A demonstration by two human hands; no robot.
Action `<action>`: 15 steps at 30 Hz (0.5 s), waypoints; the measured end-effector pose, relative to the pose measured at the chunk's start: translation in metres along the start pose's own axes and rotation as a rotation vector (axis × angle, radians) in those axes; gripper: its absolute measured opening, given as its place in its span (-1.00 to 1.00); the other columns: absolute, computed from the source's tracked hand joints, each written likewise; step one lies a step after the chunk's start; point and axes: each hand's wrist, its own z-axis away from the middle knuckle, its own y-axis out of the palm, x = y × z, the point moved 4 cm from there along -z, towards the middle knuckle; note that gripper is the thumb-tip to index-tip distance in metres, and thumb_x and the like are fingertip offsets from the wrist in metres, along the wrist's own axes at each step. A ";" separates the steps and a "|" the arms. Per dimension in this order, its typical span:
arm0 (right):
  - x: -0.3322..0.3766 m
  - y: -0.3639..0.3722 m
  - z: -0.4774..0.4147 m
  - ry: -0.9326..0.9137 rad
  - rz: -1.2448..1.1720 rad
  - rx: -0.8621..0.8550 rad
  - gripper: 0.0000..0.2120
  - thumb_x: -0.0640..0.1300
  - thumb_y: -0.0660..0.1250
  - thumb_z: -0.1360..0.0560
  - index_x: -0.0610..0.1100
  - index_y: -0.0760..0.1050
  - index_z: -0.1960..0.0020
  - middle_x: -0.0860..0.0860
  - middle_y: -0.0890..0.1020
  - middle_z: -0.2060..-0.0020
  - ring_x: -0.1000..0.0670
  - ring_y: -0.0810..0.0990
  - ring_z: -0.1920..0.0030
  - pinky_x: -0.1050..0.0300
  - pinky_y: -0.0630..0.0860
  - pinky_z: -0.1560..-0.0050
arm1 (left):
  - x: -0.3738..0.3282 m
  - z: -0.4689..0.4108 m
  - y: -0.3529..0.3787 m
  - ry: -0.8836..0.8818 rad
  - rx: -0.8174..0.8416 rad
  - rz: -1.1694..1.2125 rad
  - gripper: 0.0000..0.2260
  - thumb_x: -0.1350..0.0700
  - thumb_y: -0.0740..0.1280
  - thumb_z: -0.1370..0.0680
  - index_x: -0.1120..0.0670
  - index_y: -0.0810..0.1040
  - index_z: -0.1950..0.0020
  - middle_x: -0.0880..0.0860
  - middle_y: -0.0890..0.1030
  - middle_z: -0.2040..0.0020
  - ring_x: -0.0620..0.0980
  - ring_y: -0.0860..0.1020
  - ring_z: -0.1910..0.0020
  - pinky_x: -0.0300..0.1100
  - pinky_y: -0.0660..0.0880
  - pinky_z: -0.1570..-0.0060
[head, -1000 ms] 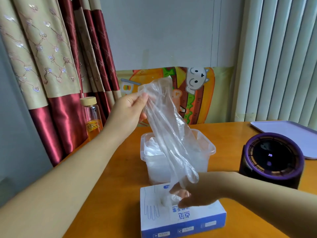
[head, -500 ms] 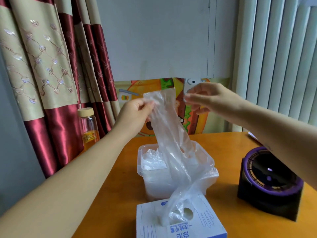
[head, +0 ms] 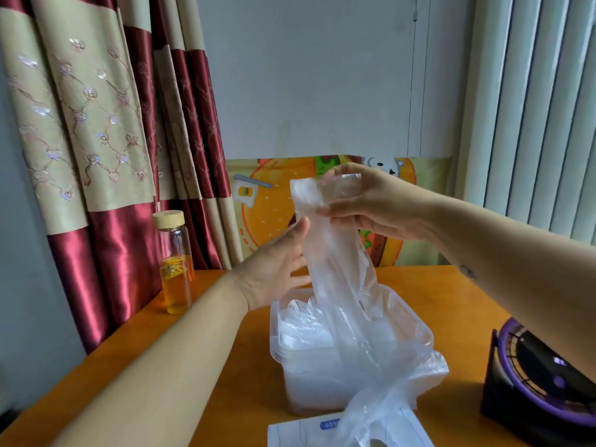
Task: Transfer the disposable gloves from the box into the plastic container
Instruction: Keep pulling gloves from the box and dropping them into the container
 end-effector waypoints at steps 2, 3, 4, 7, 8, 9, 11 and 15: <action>-0.004 0.002 -0.007 -0.001 -0.161 0.040 -0.48 -0.36 0.40 -0.33 -0.10 0.42 -0.25 -0.22 0.62 -0.04 -0.17 0.63 -0.07 -0.10 0.54 -0.17 | 0.009 0.001 0.001 -0.015 0.140 0.083 -0.14 -0.25 0.53 -0.25 0.00 0.35 -0.47 0.07 0.46 -0.39 0.08 0.40 -0.40 0.15 0.31 -0.38; -0.005 0.003 -0.009 -0.007 -0.231 0.057 -0.47 -0.38 0.38 -0.35 -0.08 0.42 -0.27 -0.24 0.62 -0.06 -0.14 0.63 -0.05 -0.06 0.54 -0.16 | 0.011 0.002 0.003 0.005 0.182 0.134 -0.24 -0.18 0.53 -0.29 0.03 0.43 -0.42 0.10 0.49 -0.36 0.09 0.43 -0.37 0.11 0.37 -0.34; -0.006 0.003 -0.012 -0.016 -0.297 0.068 -0.47 -0.41 0.35 -0.39 -0.07 0.41 -0.30 -0.25 0.62 -0.07 -0.12 0.64 -0.02 -0.02 0.54 -0.15 | 0.012 0.003 0.002 0.020 0.205 0.191 -0.33 -0.12 0.54 -0.30 0.05 0.50 -0.36 0.12 0.52 -0.33 0.10 0.46 -0.35 0.08 0.43 -0.29; -0.013 -0.005 -0.018 -0.046 -0.427 0.028 -0.46 -0.45 0.29 -0.44 -0.05 0.39 -0.34 -0.24 0.61 -0.09 -0.05 0.65 0.08 0.05 0.58 -0.08 | 0.011 0.002 -0.009 0.027 0.195 0.339 -0.48 0.03 0.60 -0.27 0.11 0.63 -0.20 0.14 0.63 -0.17 0.08 0.58 -0.20 0.05 0.52 -0.18; -0.017 -0.008 -0.019 -0.052 -0.447 -0.003 -0.46 -0.46 0.29 -0.44 -0.04 0.40 -0.33 -0.24 0.60 -0.11 -0.05 0.66 0.10 0.06 0.61 -0.04 | 0.011 0.000 -0.015 0.030 0.168 0.352 -0.48 0.07 0.61 -0.27 0.12 0.63 -0.19 0.14 0.64 -0.14 0.06 0.60 -0.15 0.06 0.50 -0.21; -0.022 -0.012 -0.019 -0.051 -0.460 -0.031 -0.46 -0.46 0.29 -0.44 -0.03 0.41 -0.31 -0.24 0.59 -0.12 -0.05 0.67 0.11 0.08 0.62 0.01 | 0.011 -0.001 -0.022 0.025 0.128 0.358 -0.44 0.09 0.62 -0.26 0.13 0.61 -0.23 0.14 0.65 -0.13 0.05 0.62 -0.12 0.05 0.46 -0.27; -0.038 -0.019 -0.017 -0.022 -0.437 -0.083 -0.44 -0.47 0.30 -0.42 -0.04 0.40 -0.33 -0.25 0.57 -0.13 -0.03 0.68 0.13 0.14 0.63 0.08 | 0.011 -0.004 -0.036 0.006 0.013 0.364 -0.30 0.12 0.64 -0.23 0.15 0.51 -0.34 0.12 0.64 -0.12 0.03 0.63 -0.04 0.00 0.40 -0.28; -0.078 -0.030 -0.002 0.098 -0.217 -0.120 -0.37 -0.44 0.36 -0.36 -0.05 0.38 -0.37 -0.17 0.62 0.05 -0.01 0.66 0.20 0.12 0.63 0.10 | 0.007 -0.001 -0.052 -0.028 -0.178 0.246 -0.55 0.12 0.47 -0.39 0.22 0.53 -0.24 0.10 0.67 0.03 0.01 0.64 0.08 -0.11 0.54 -0.08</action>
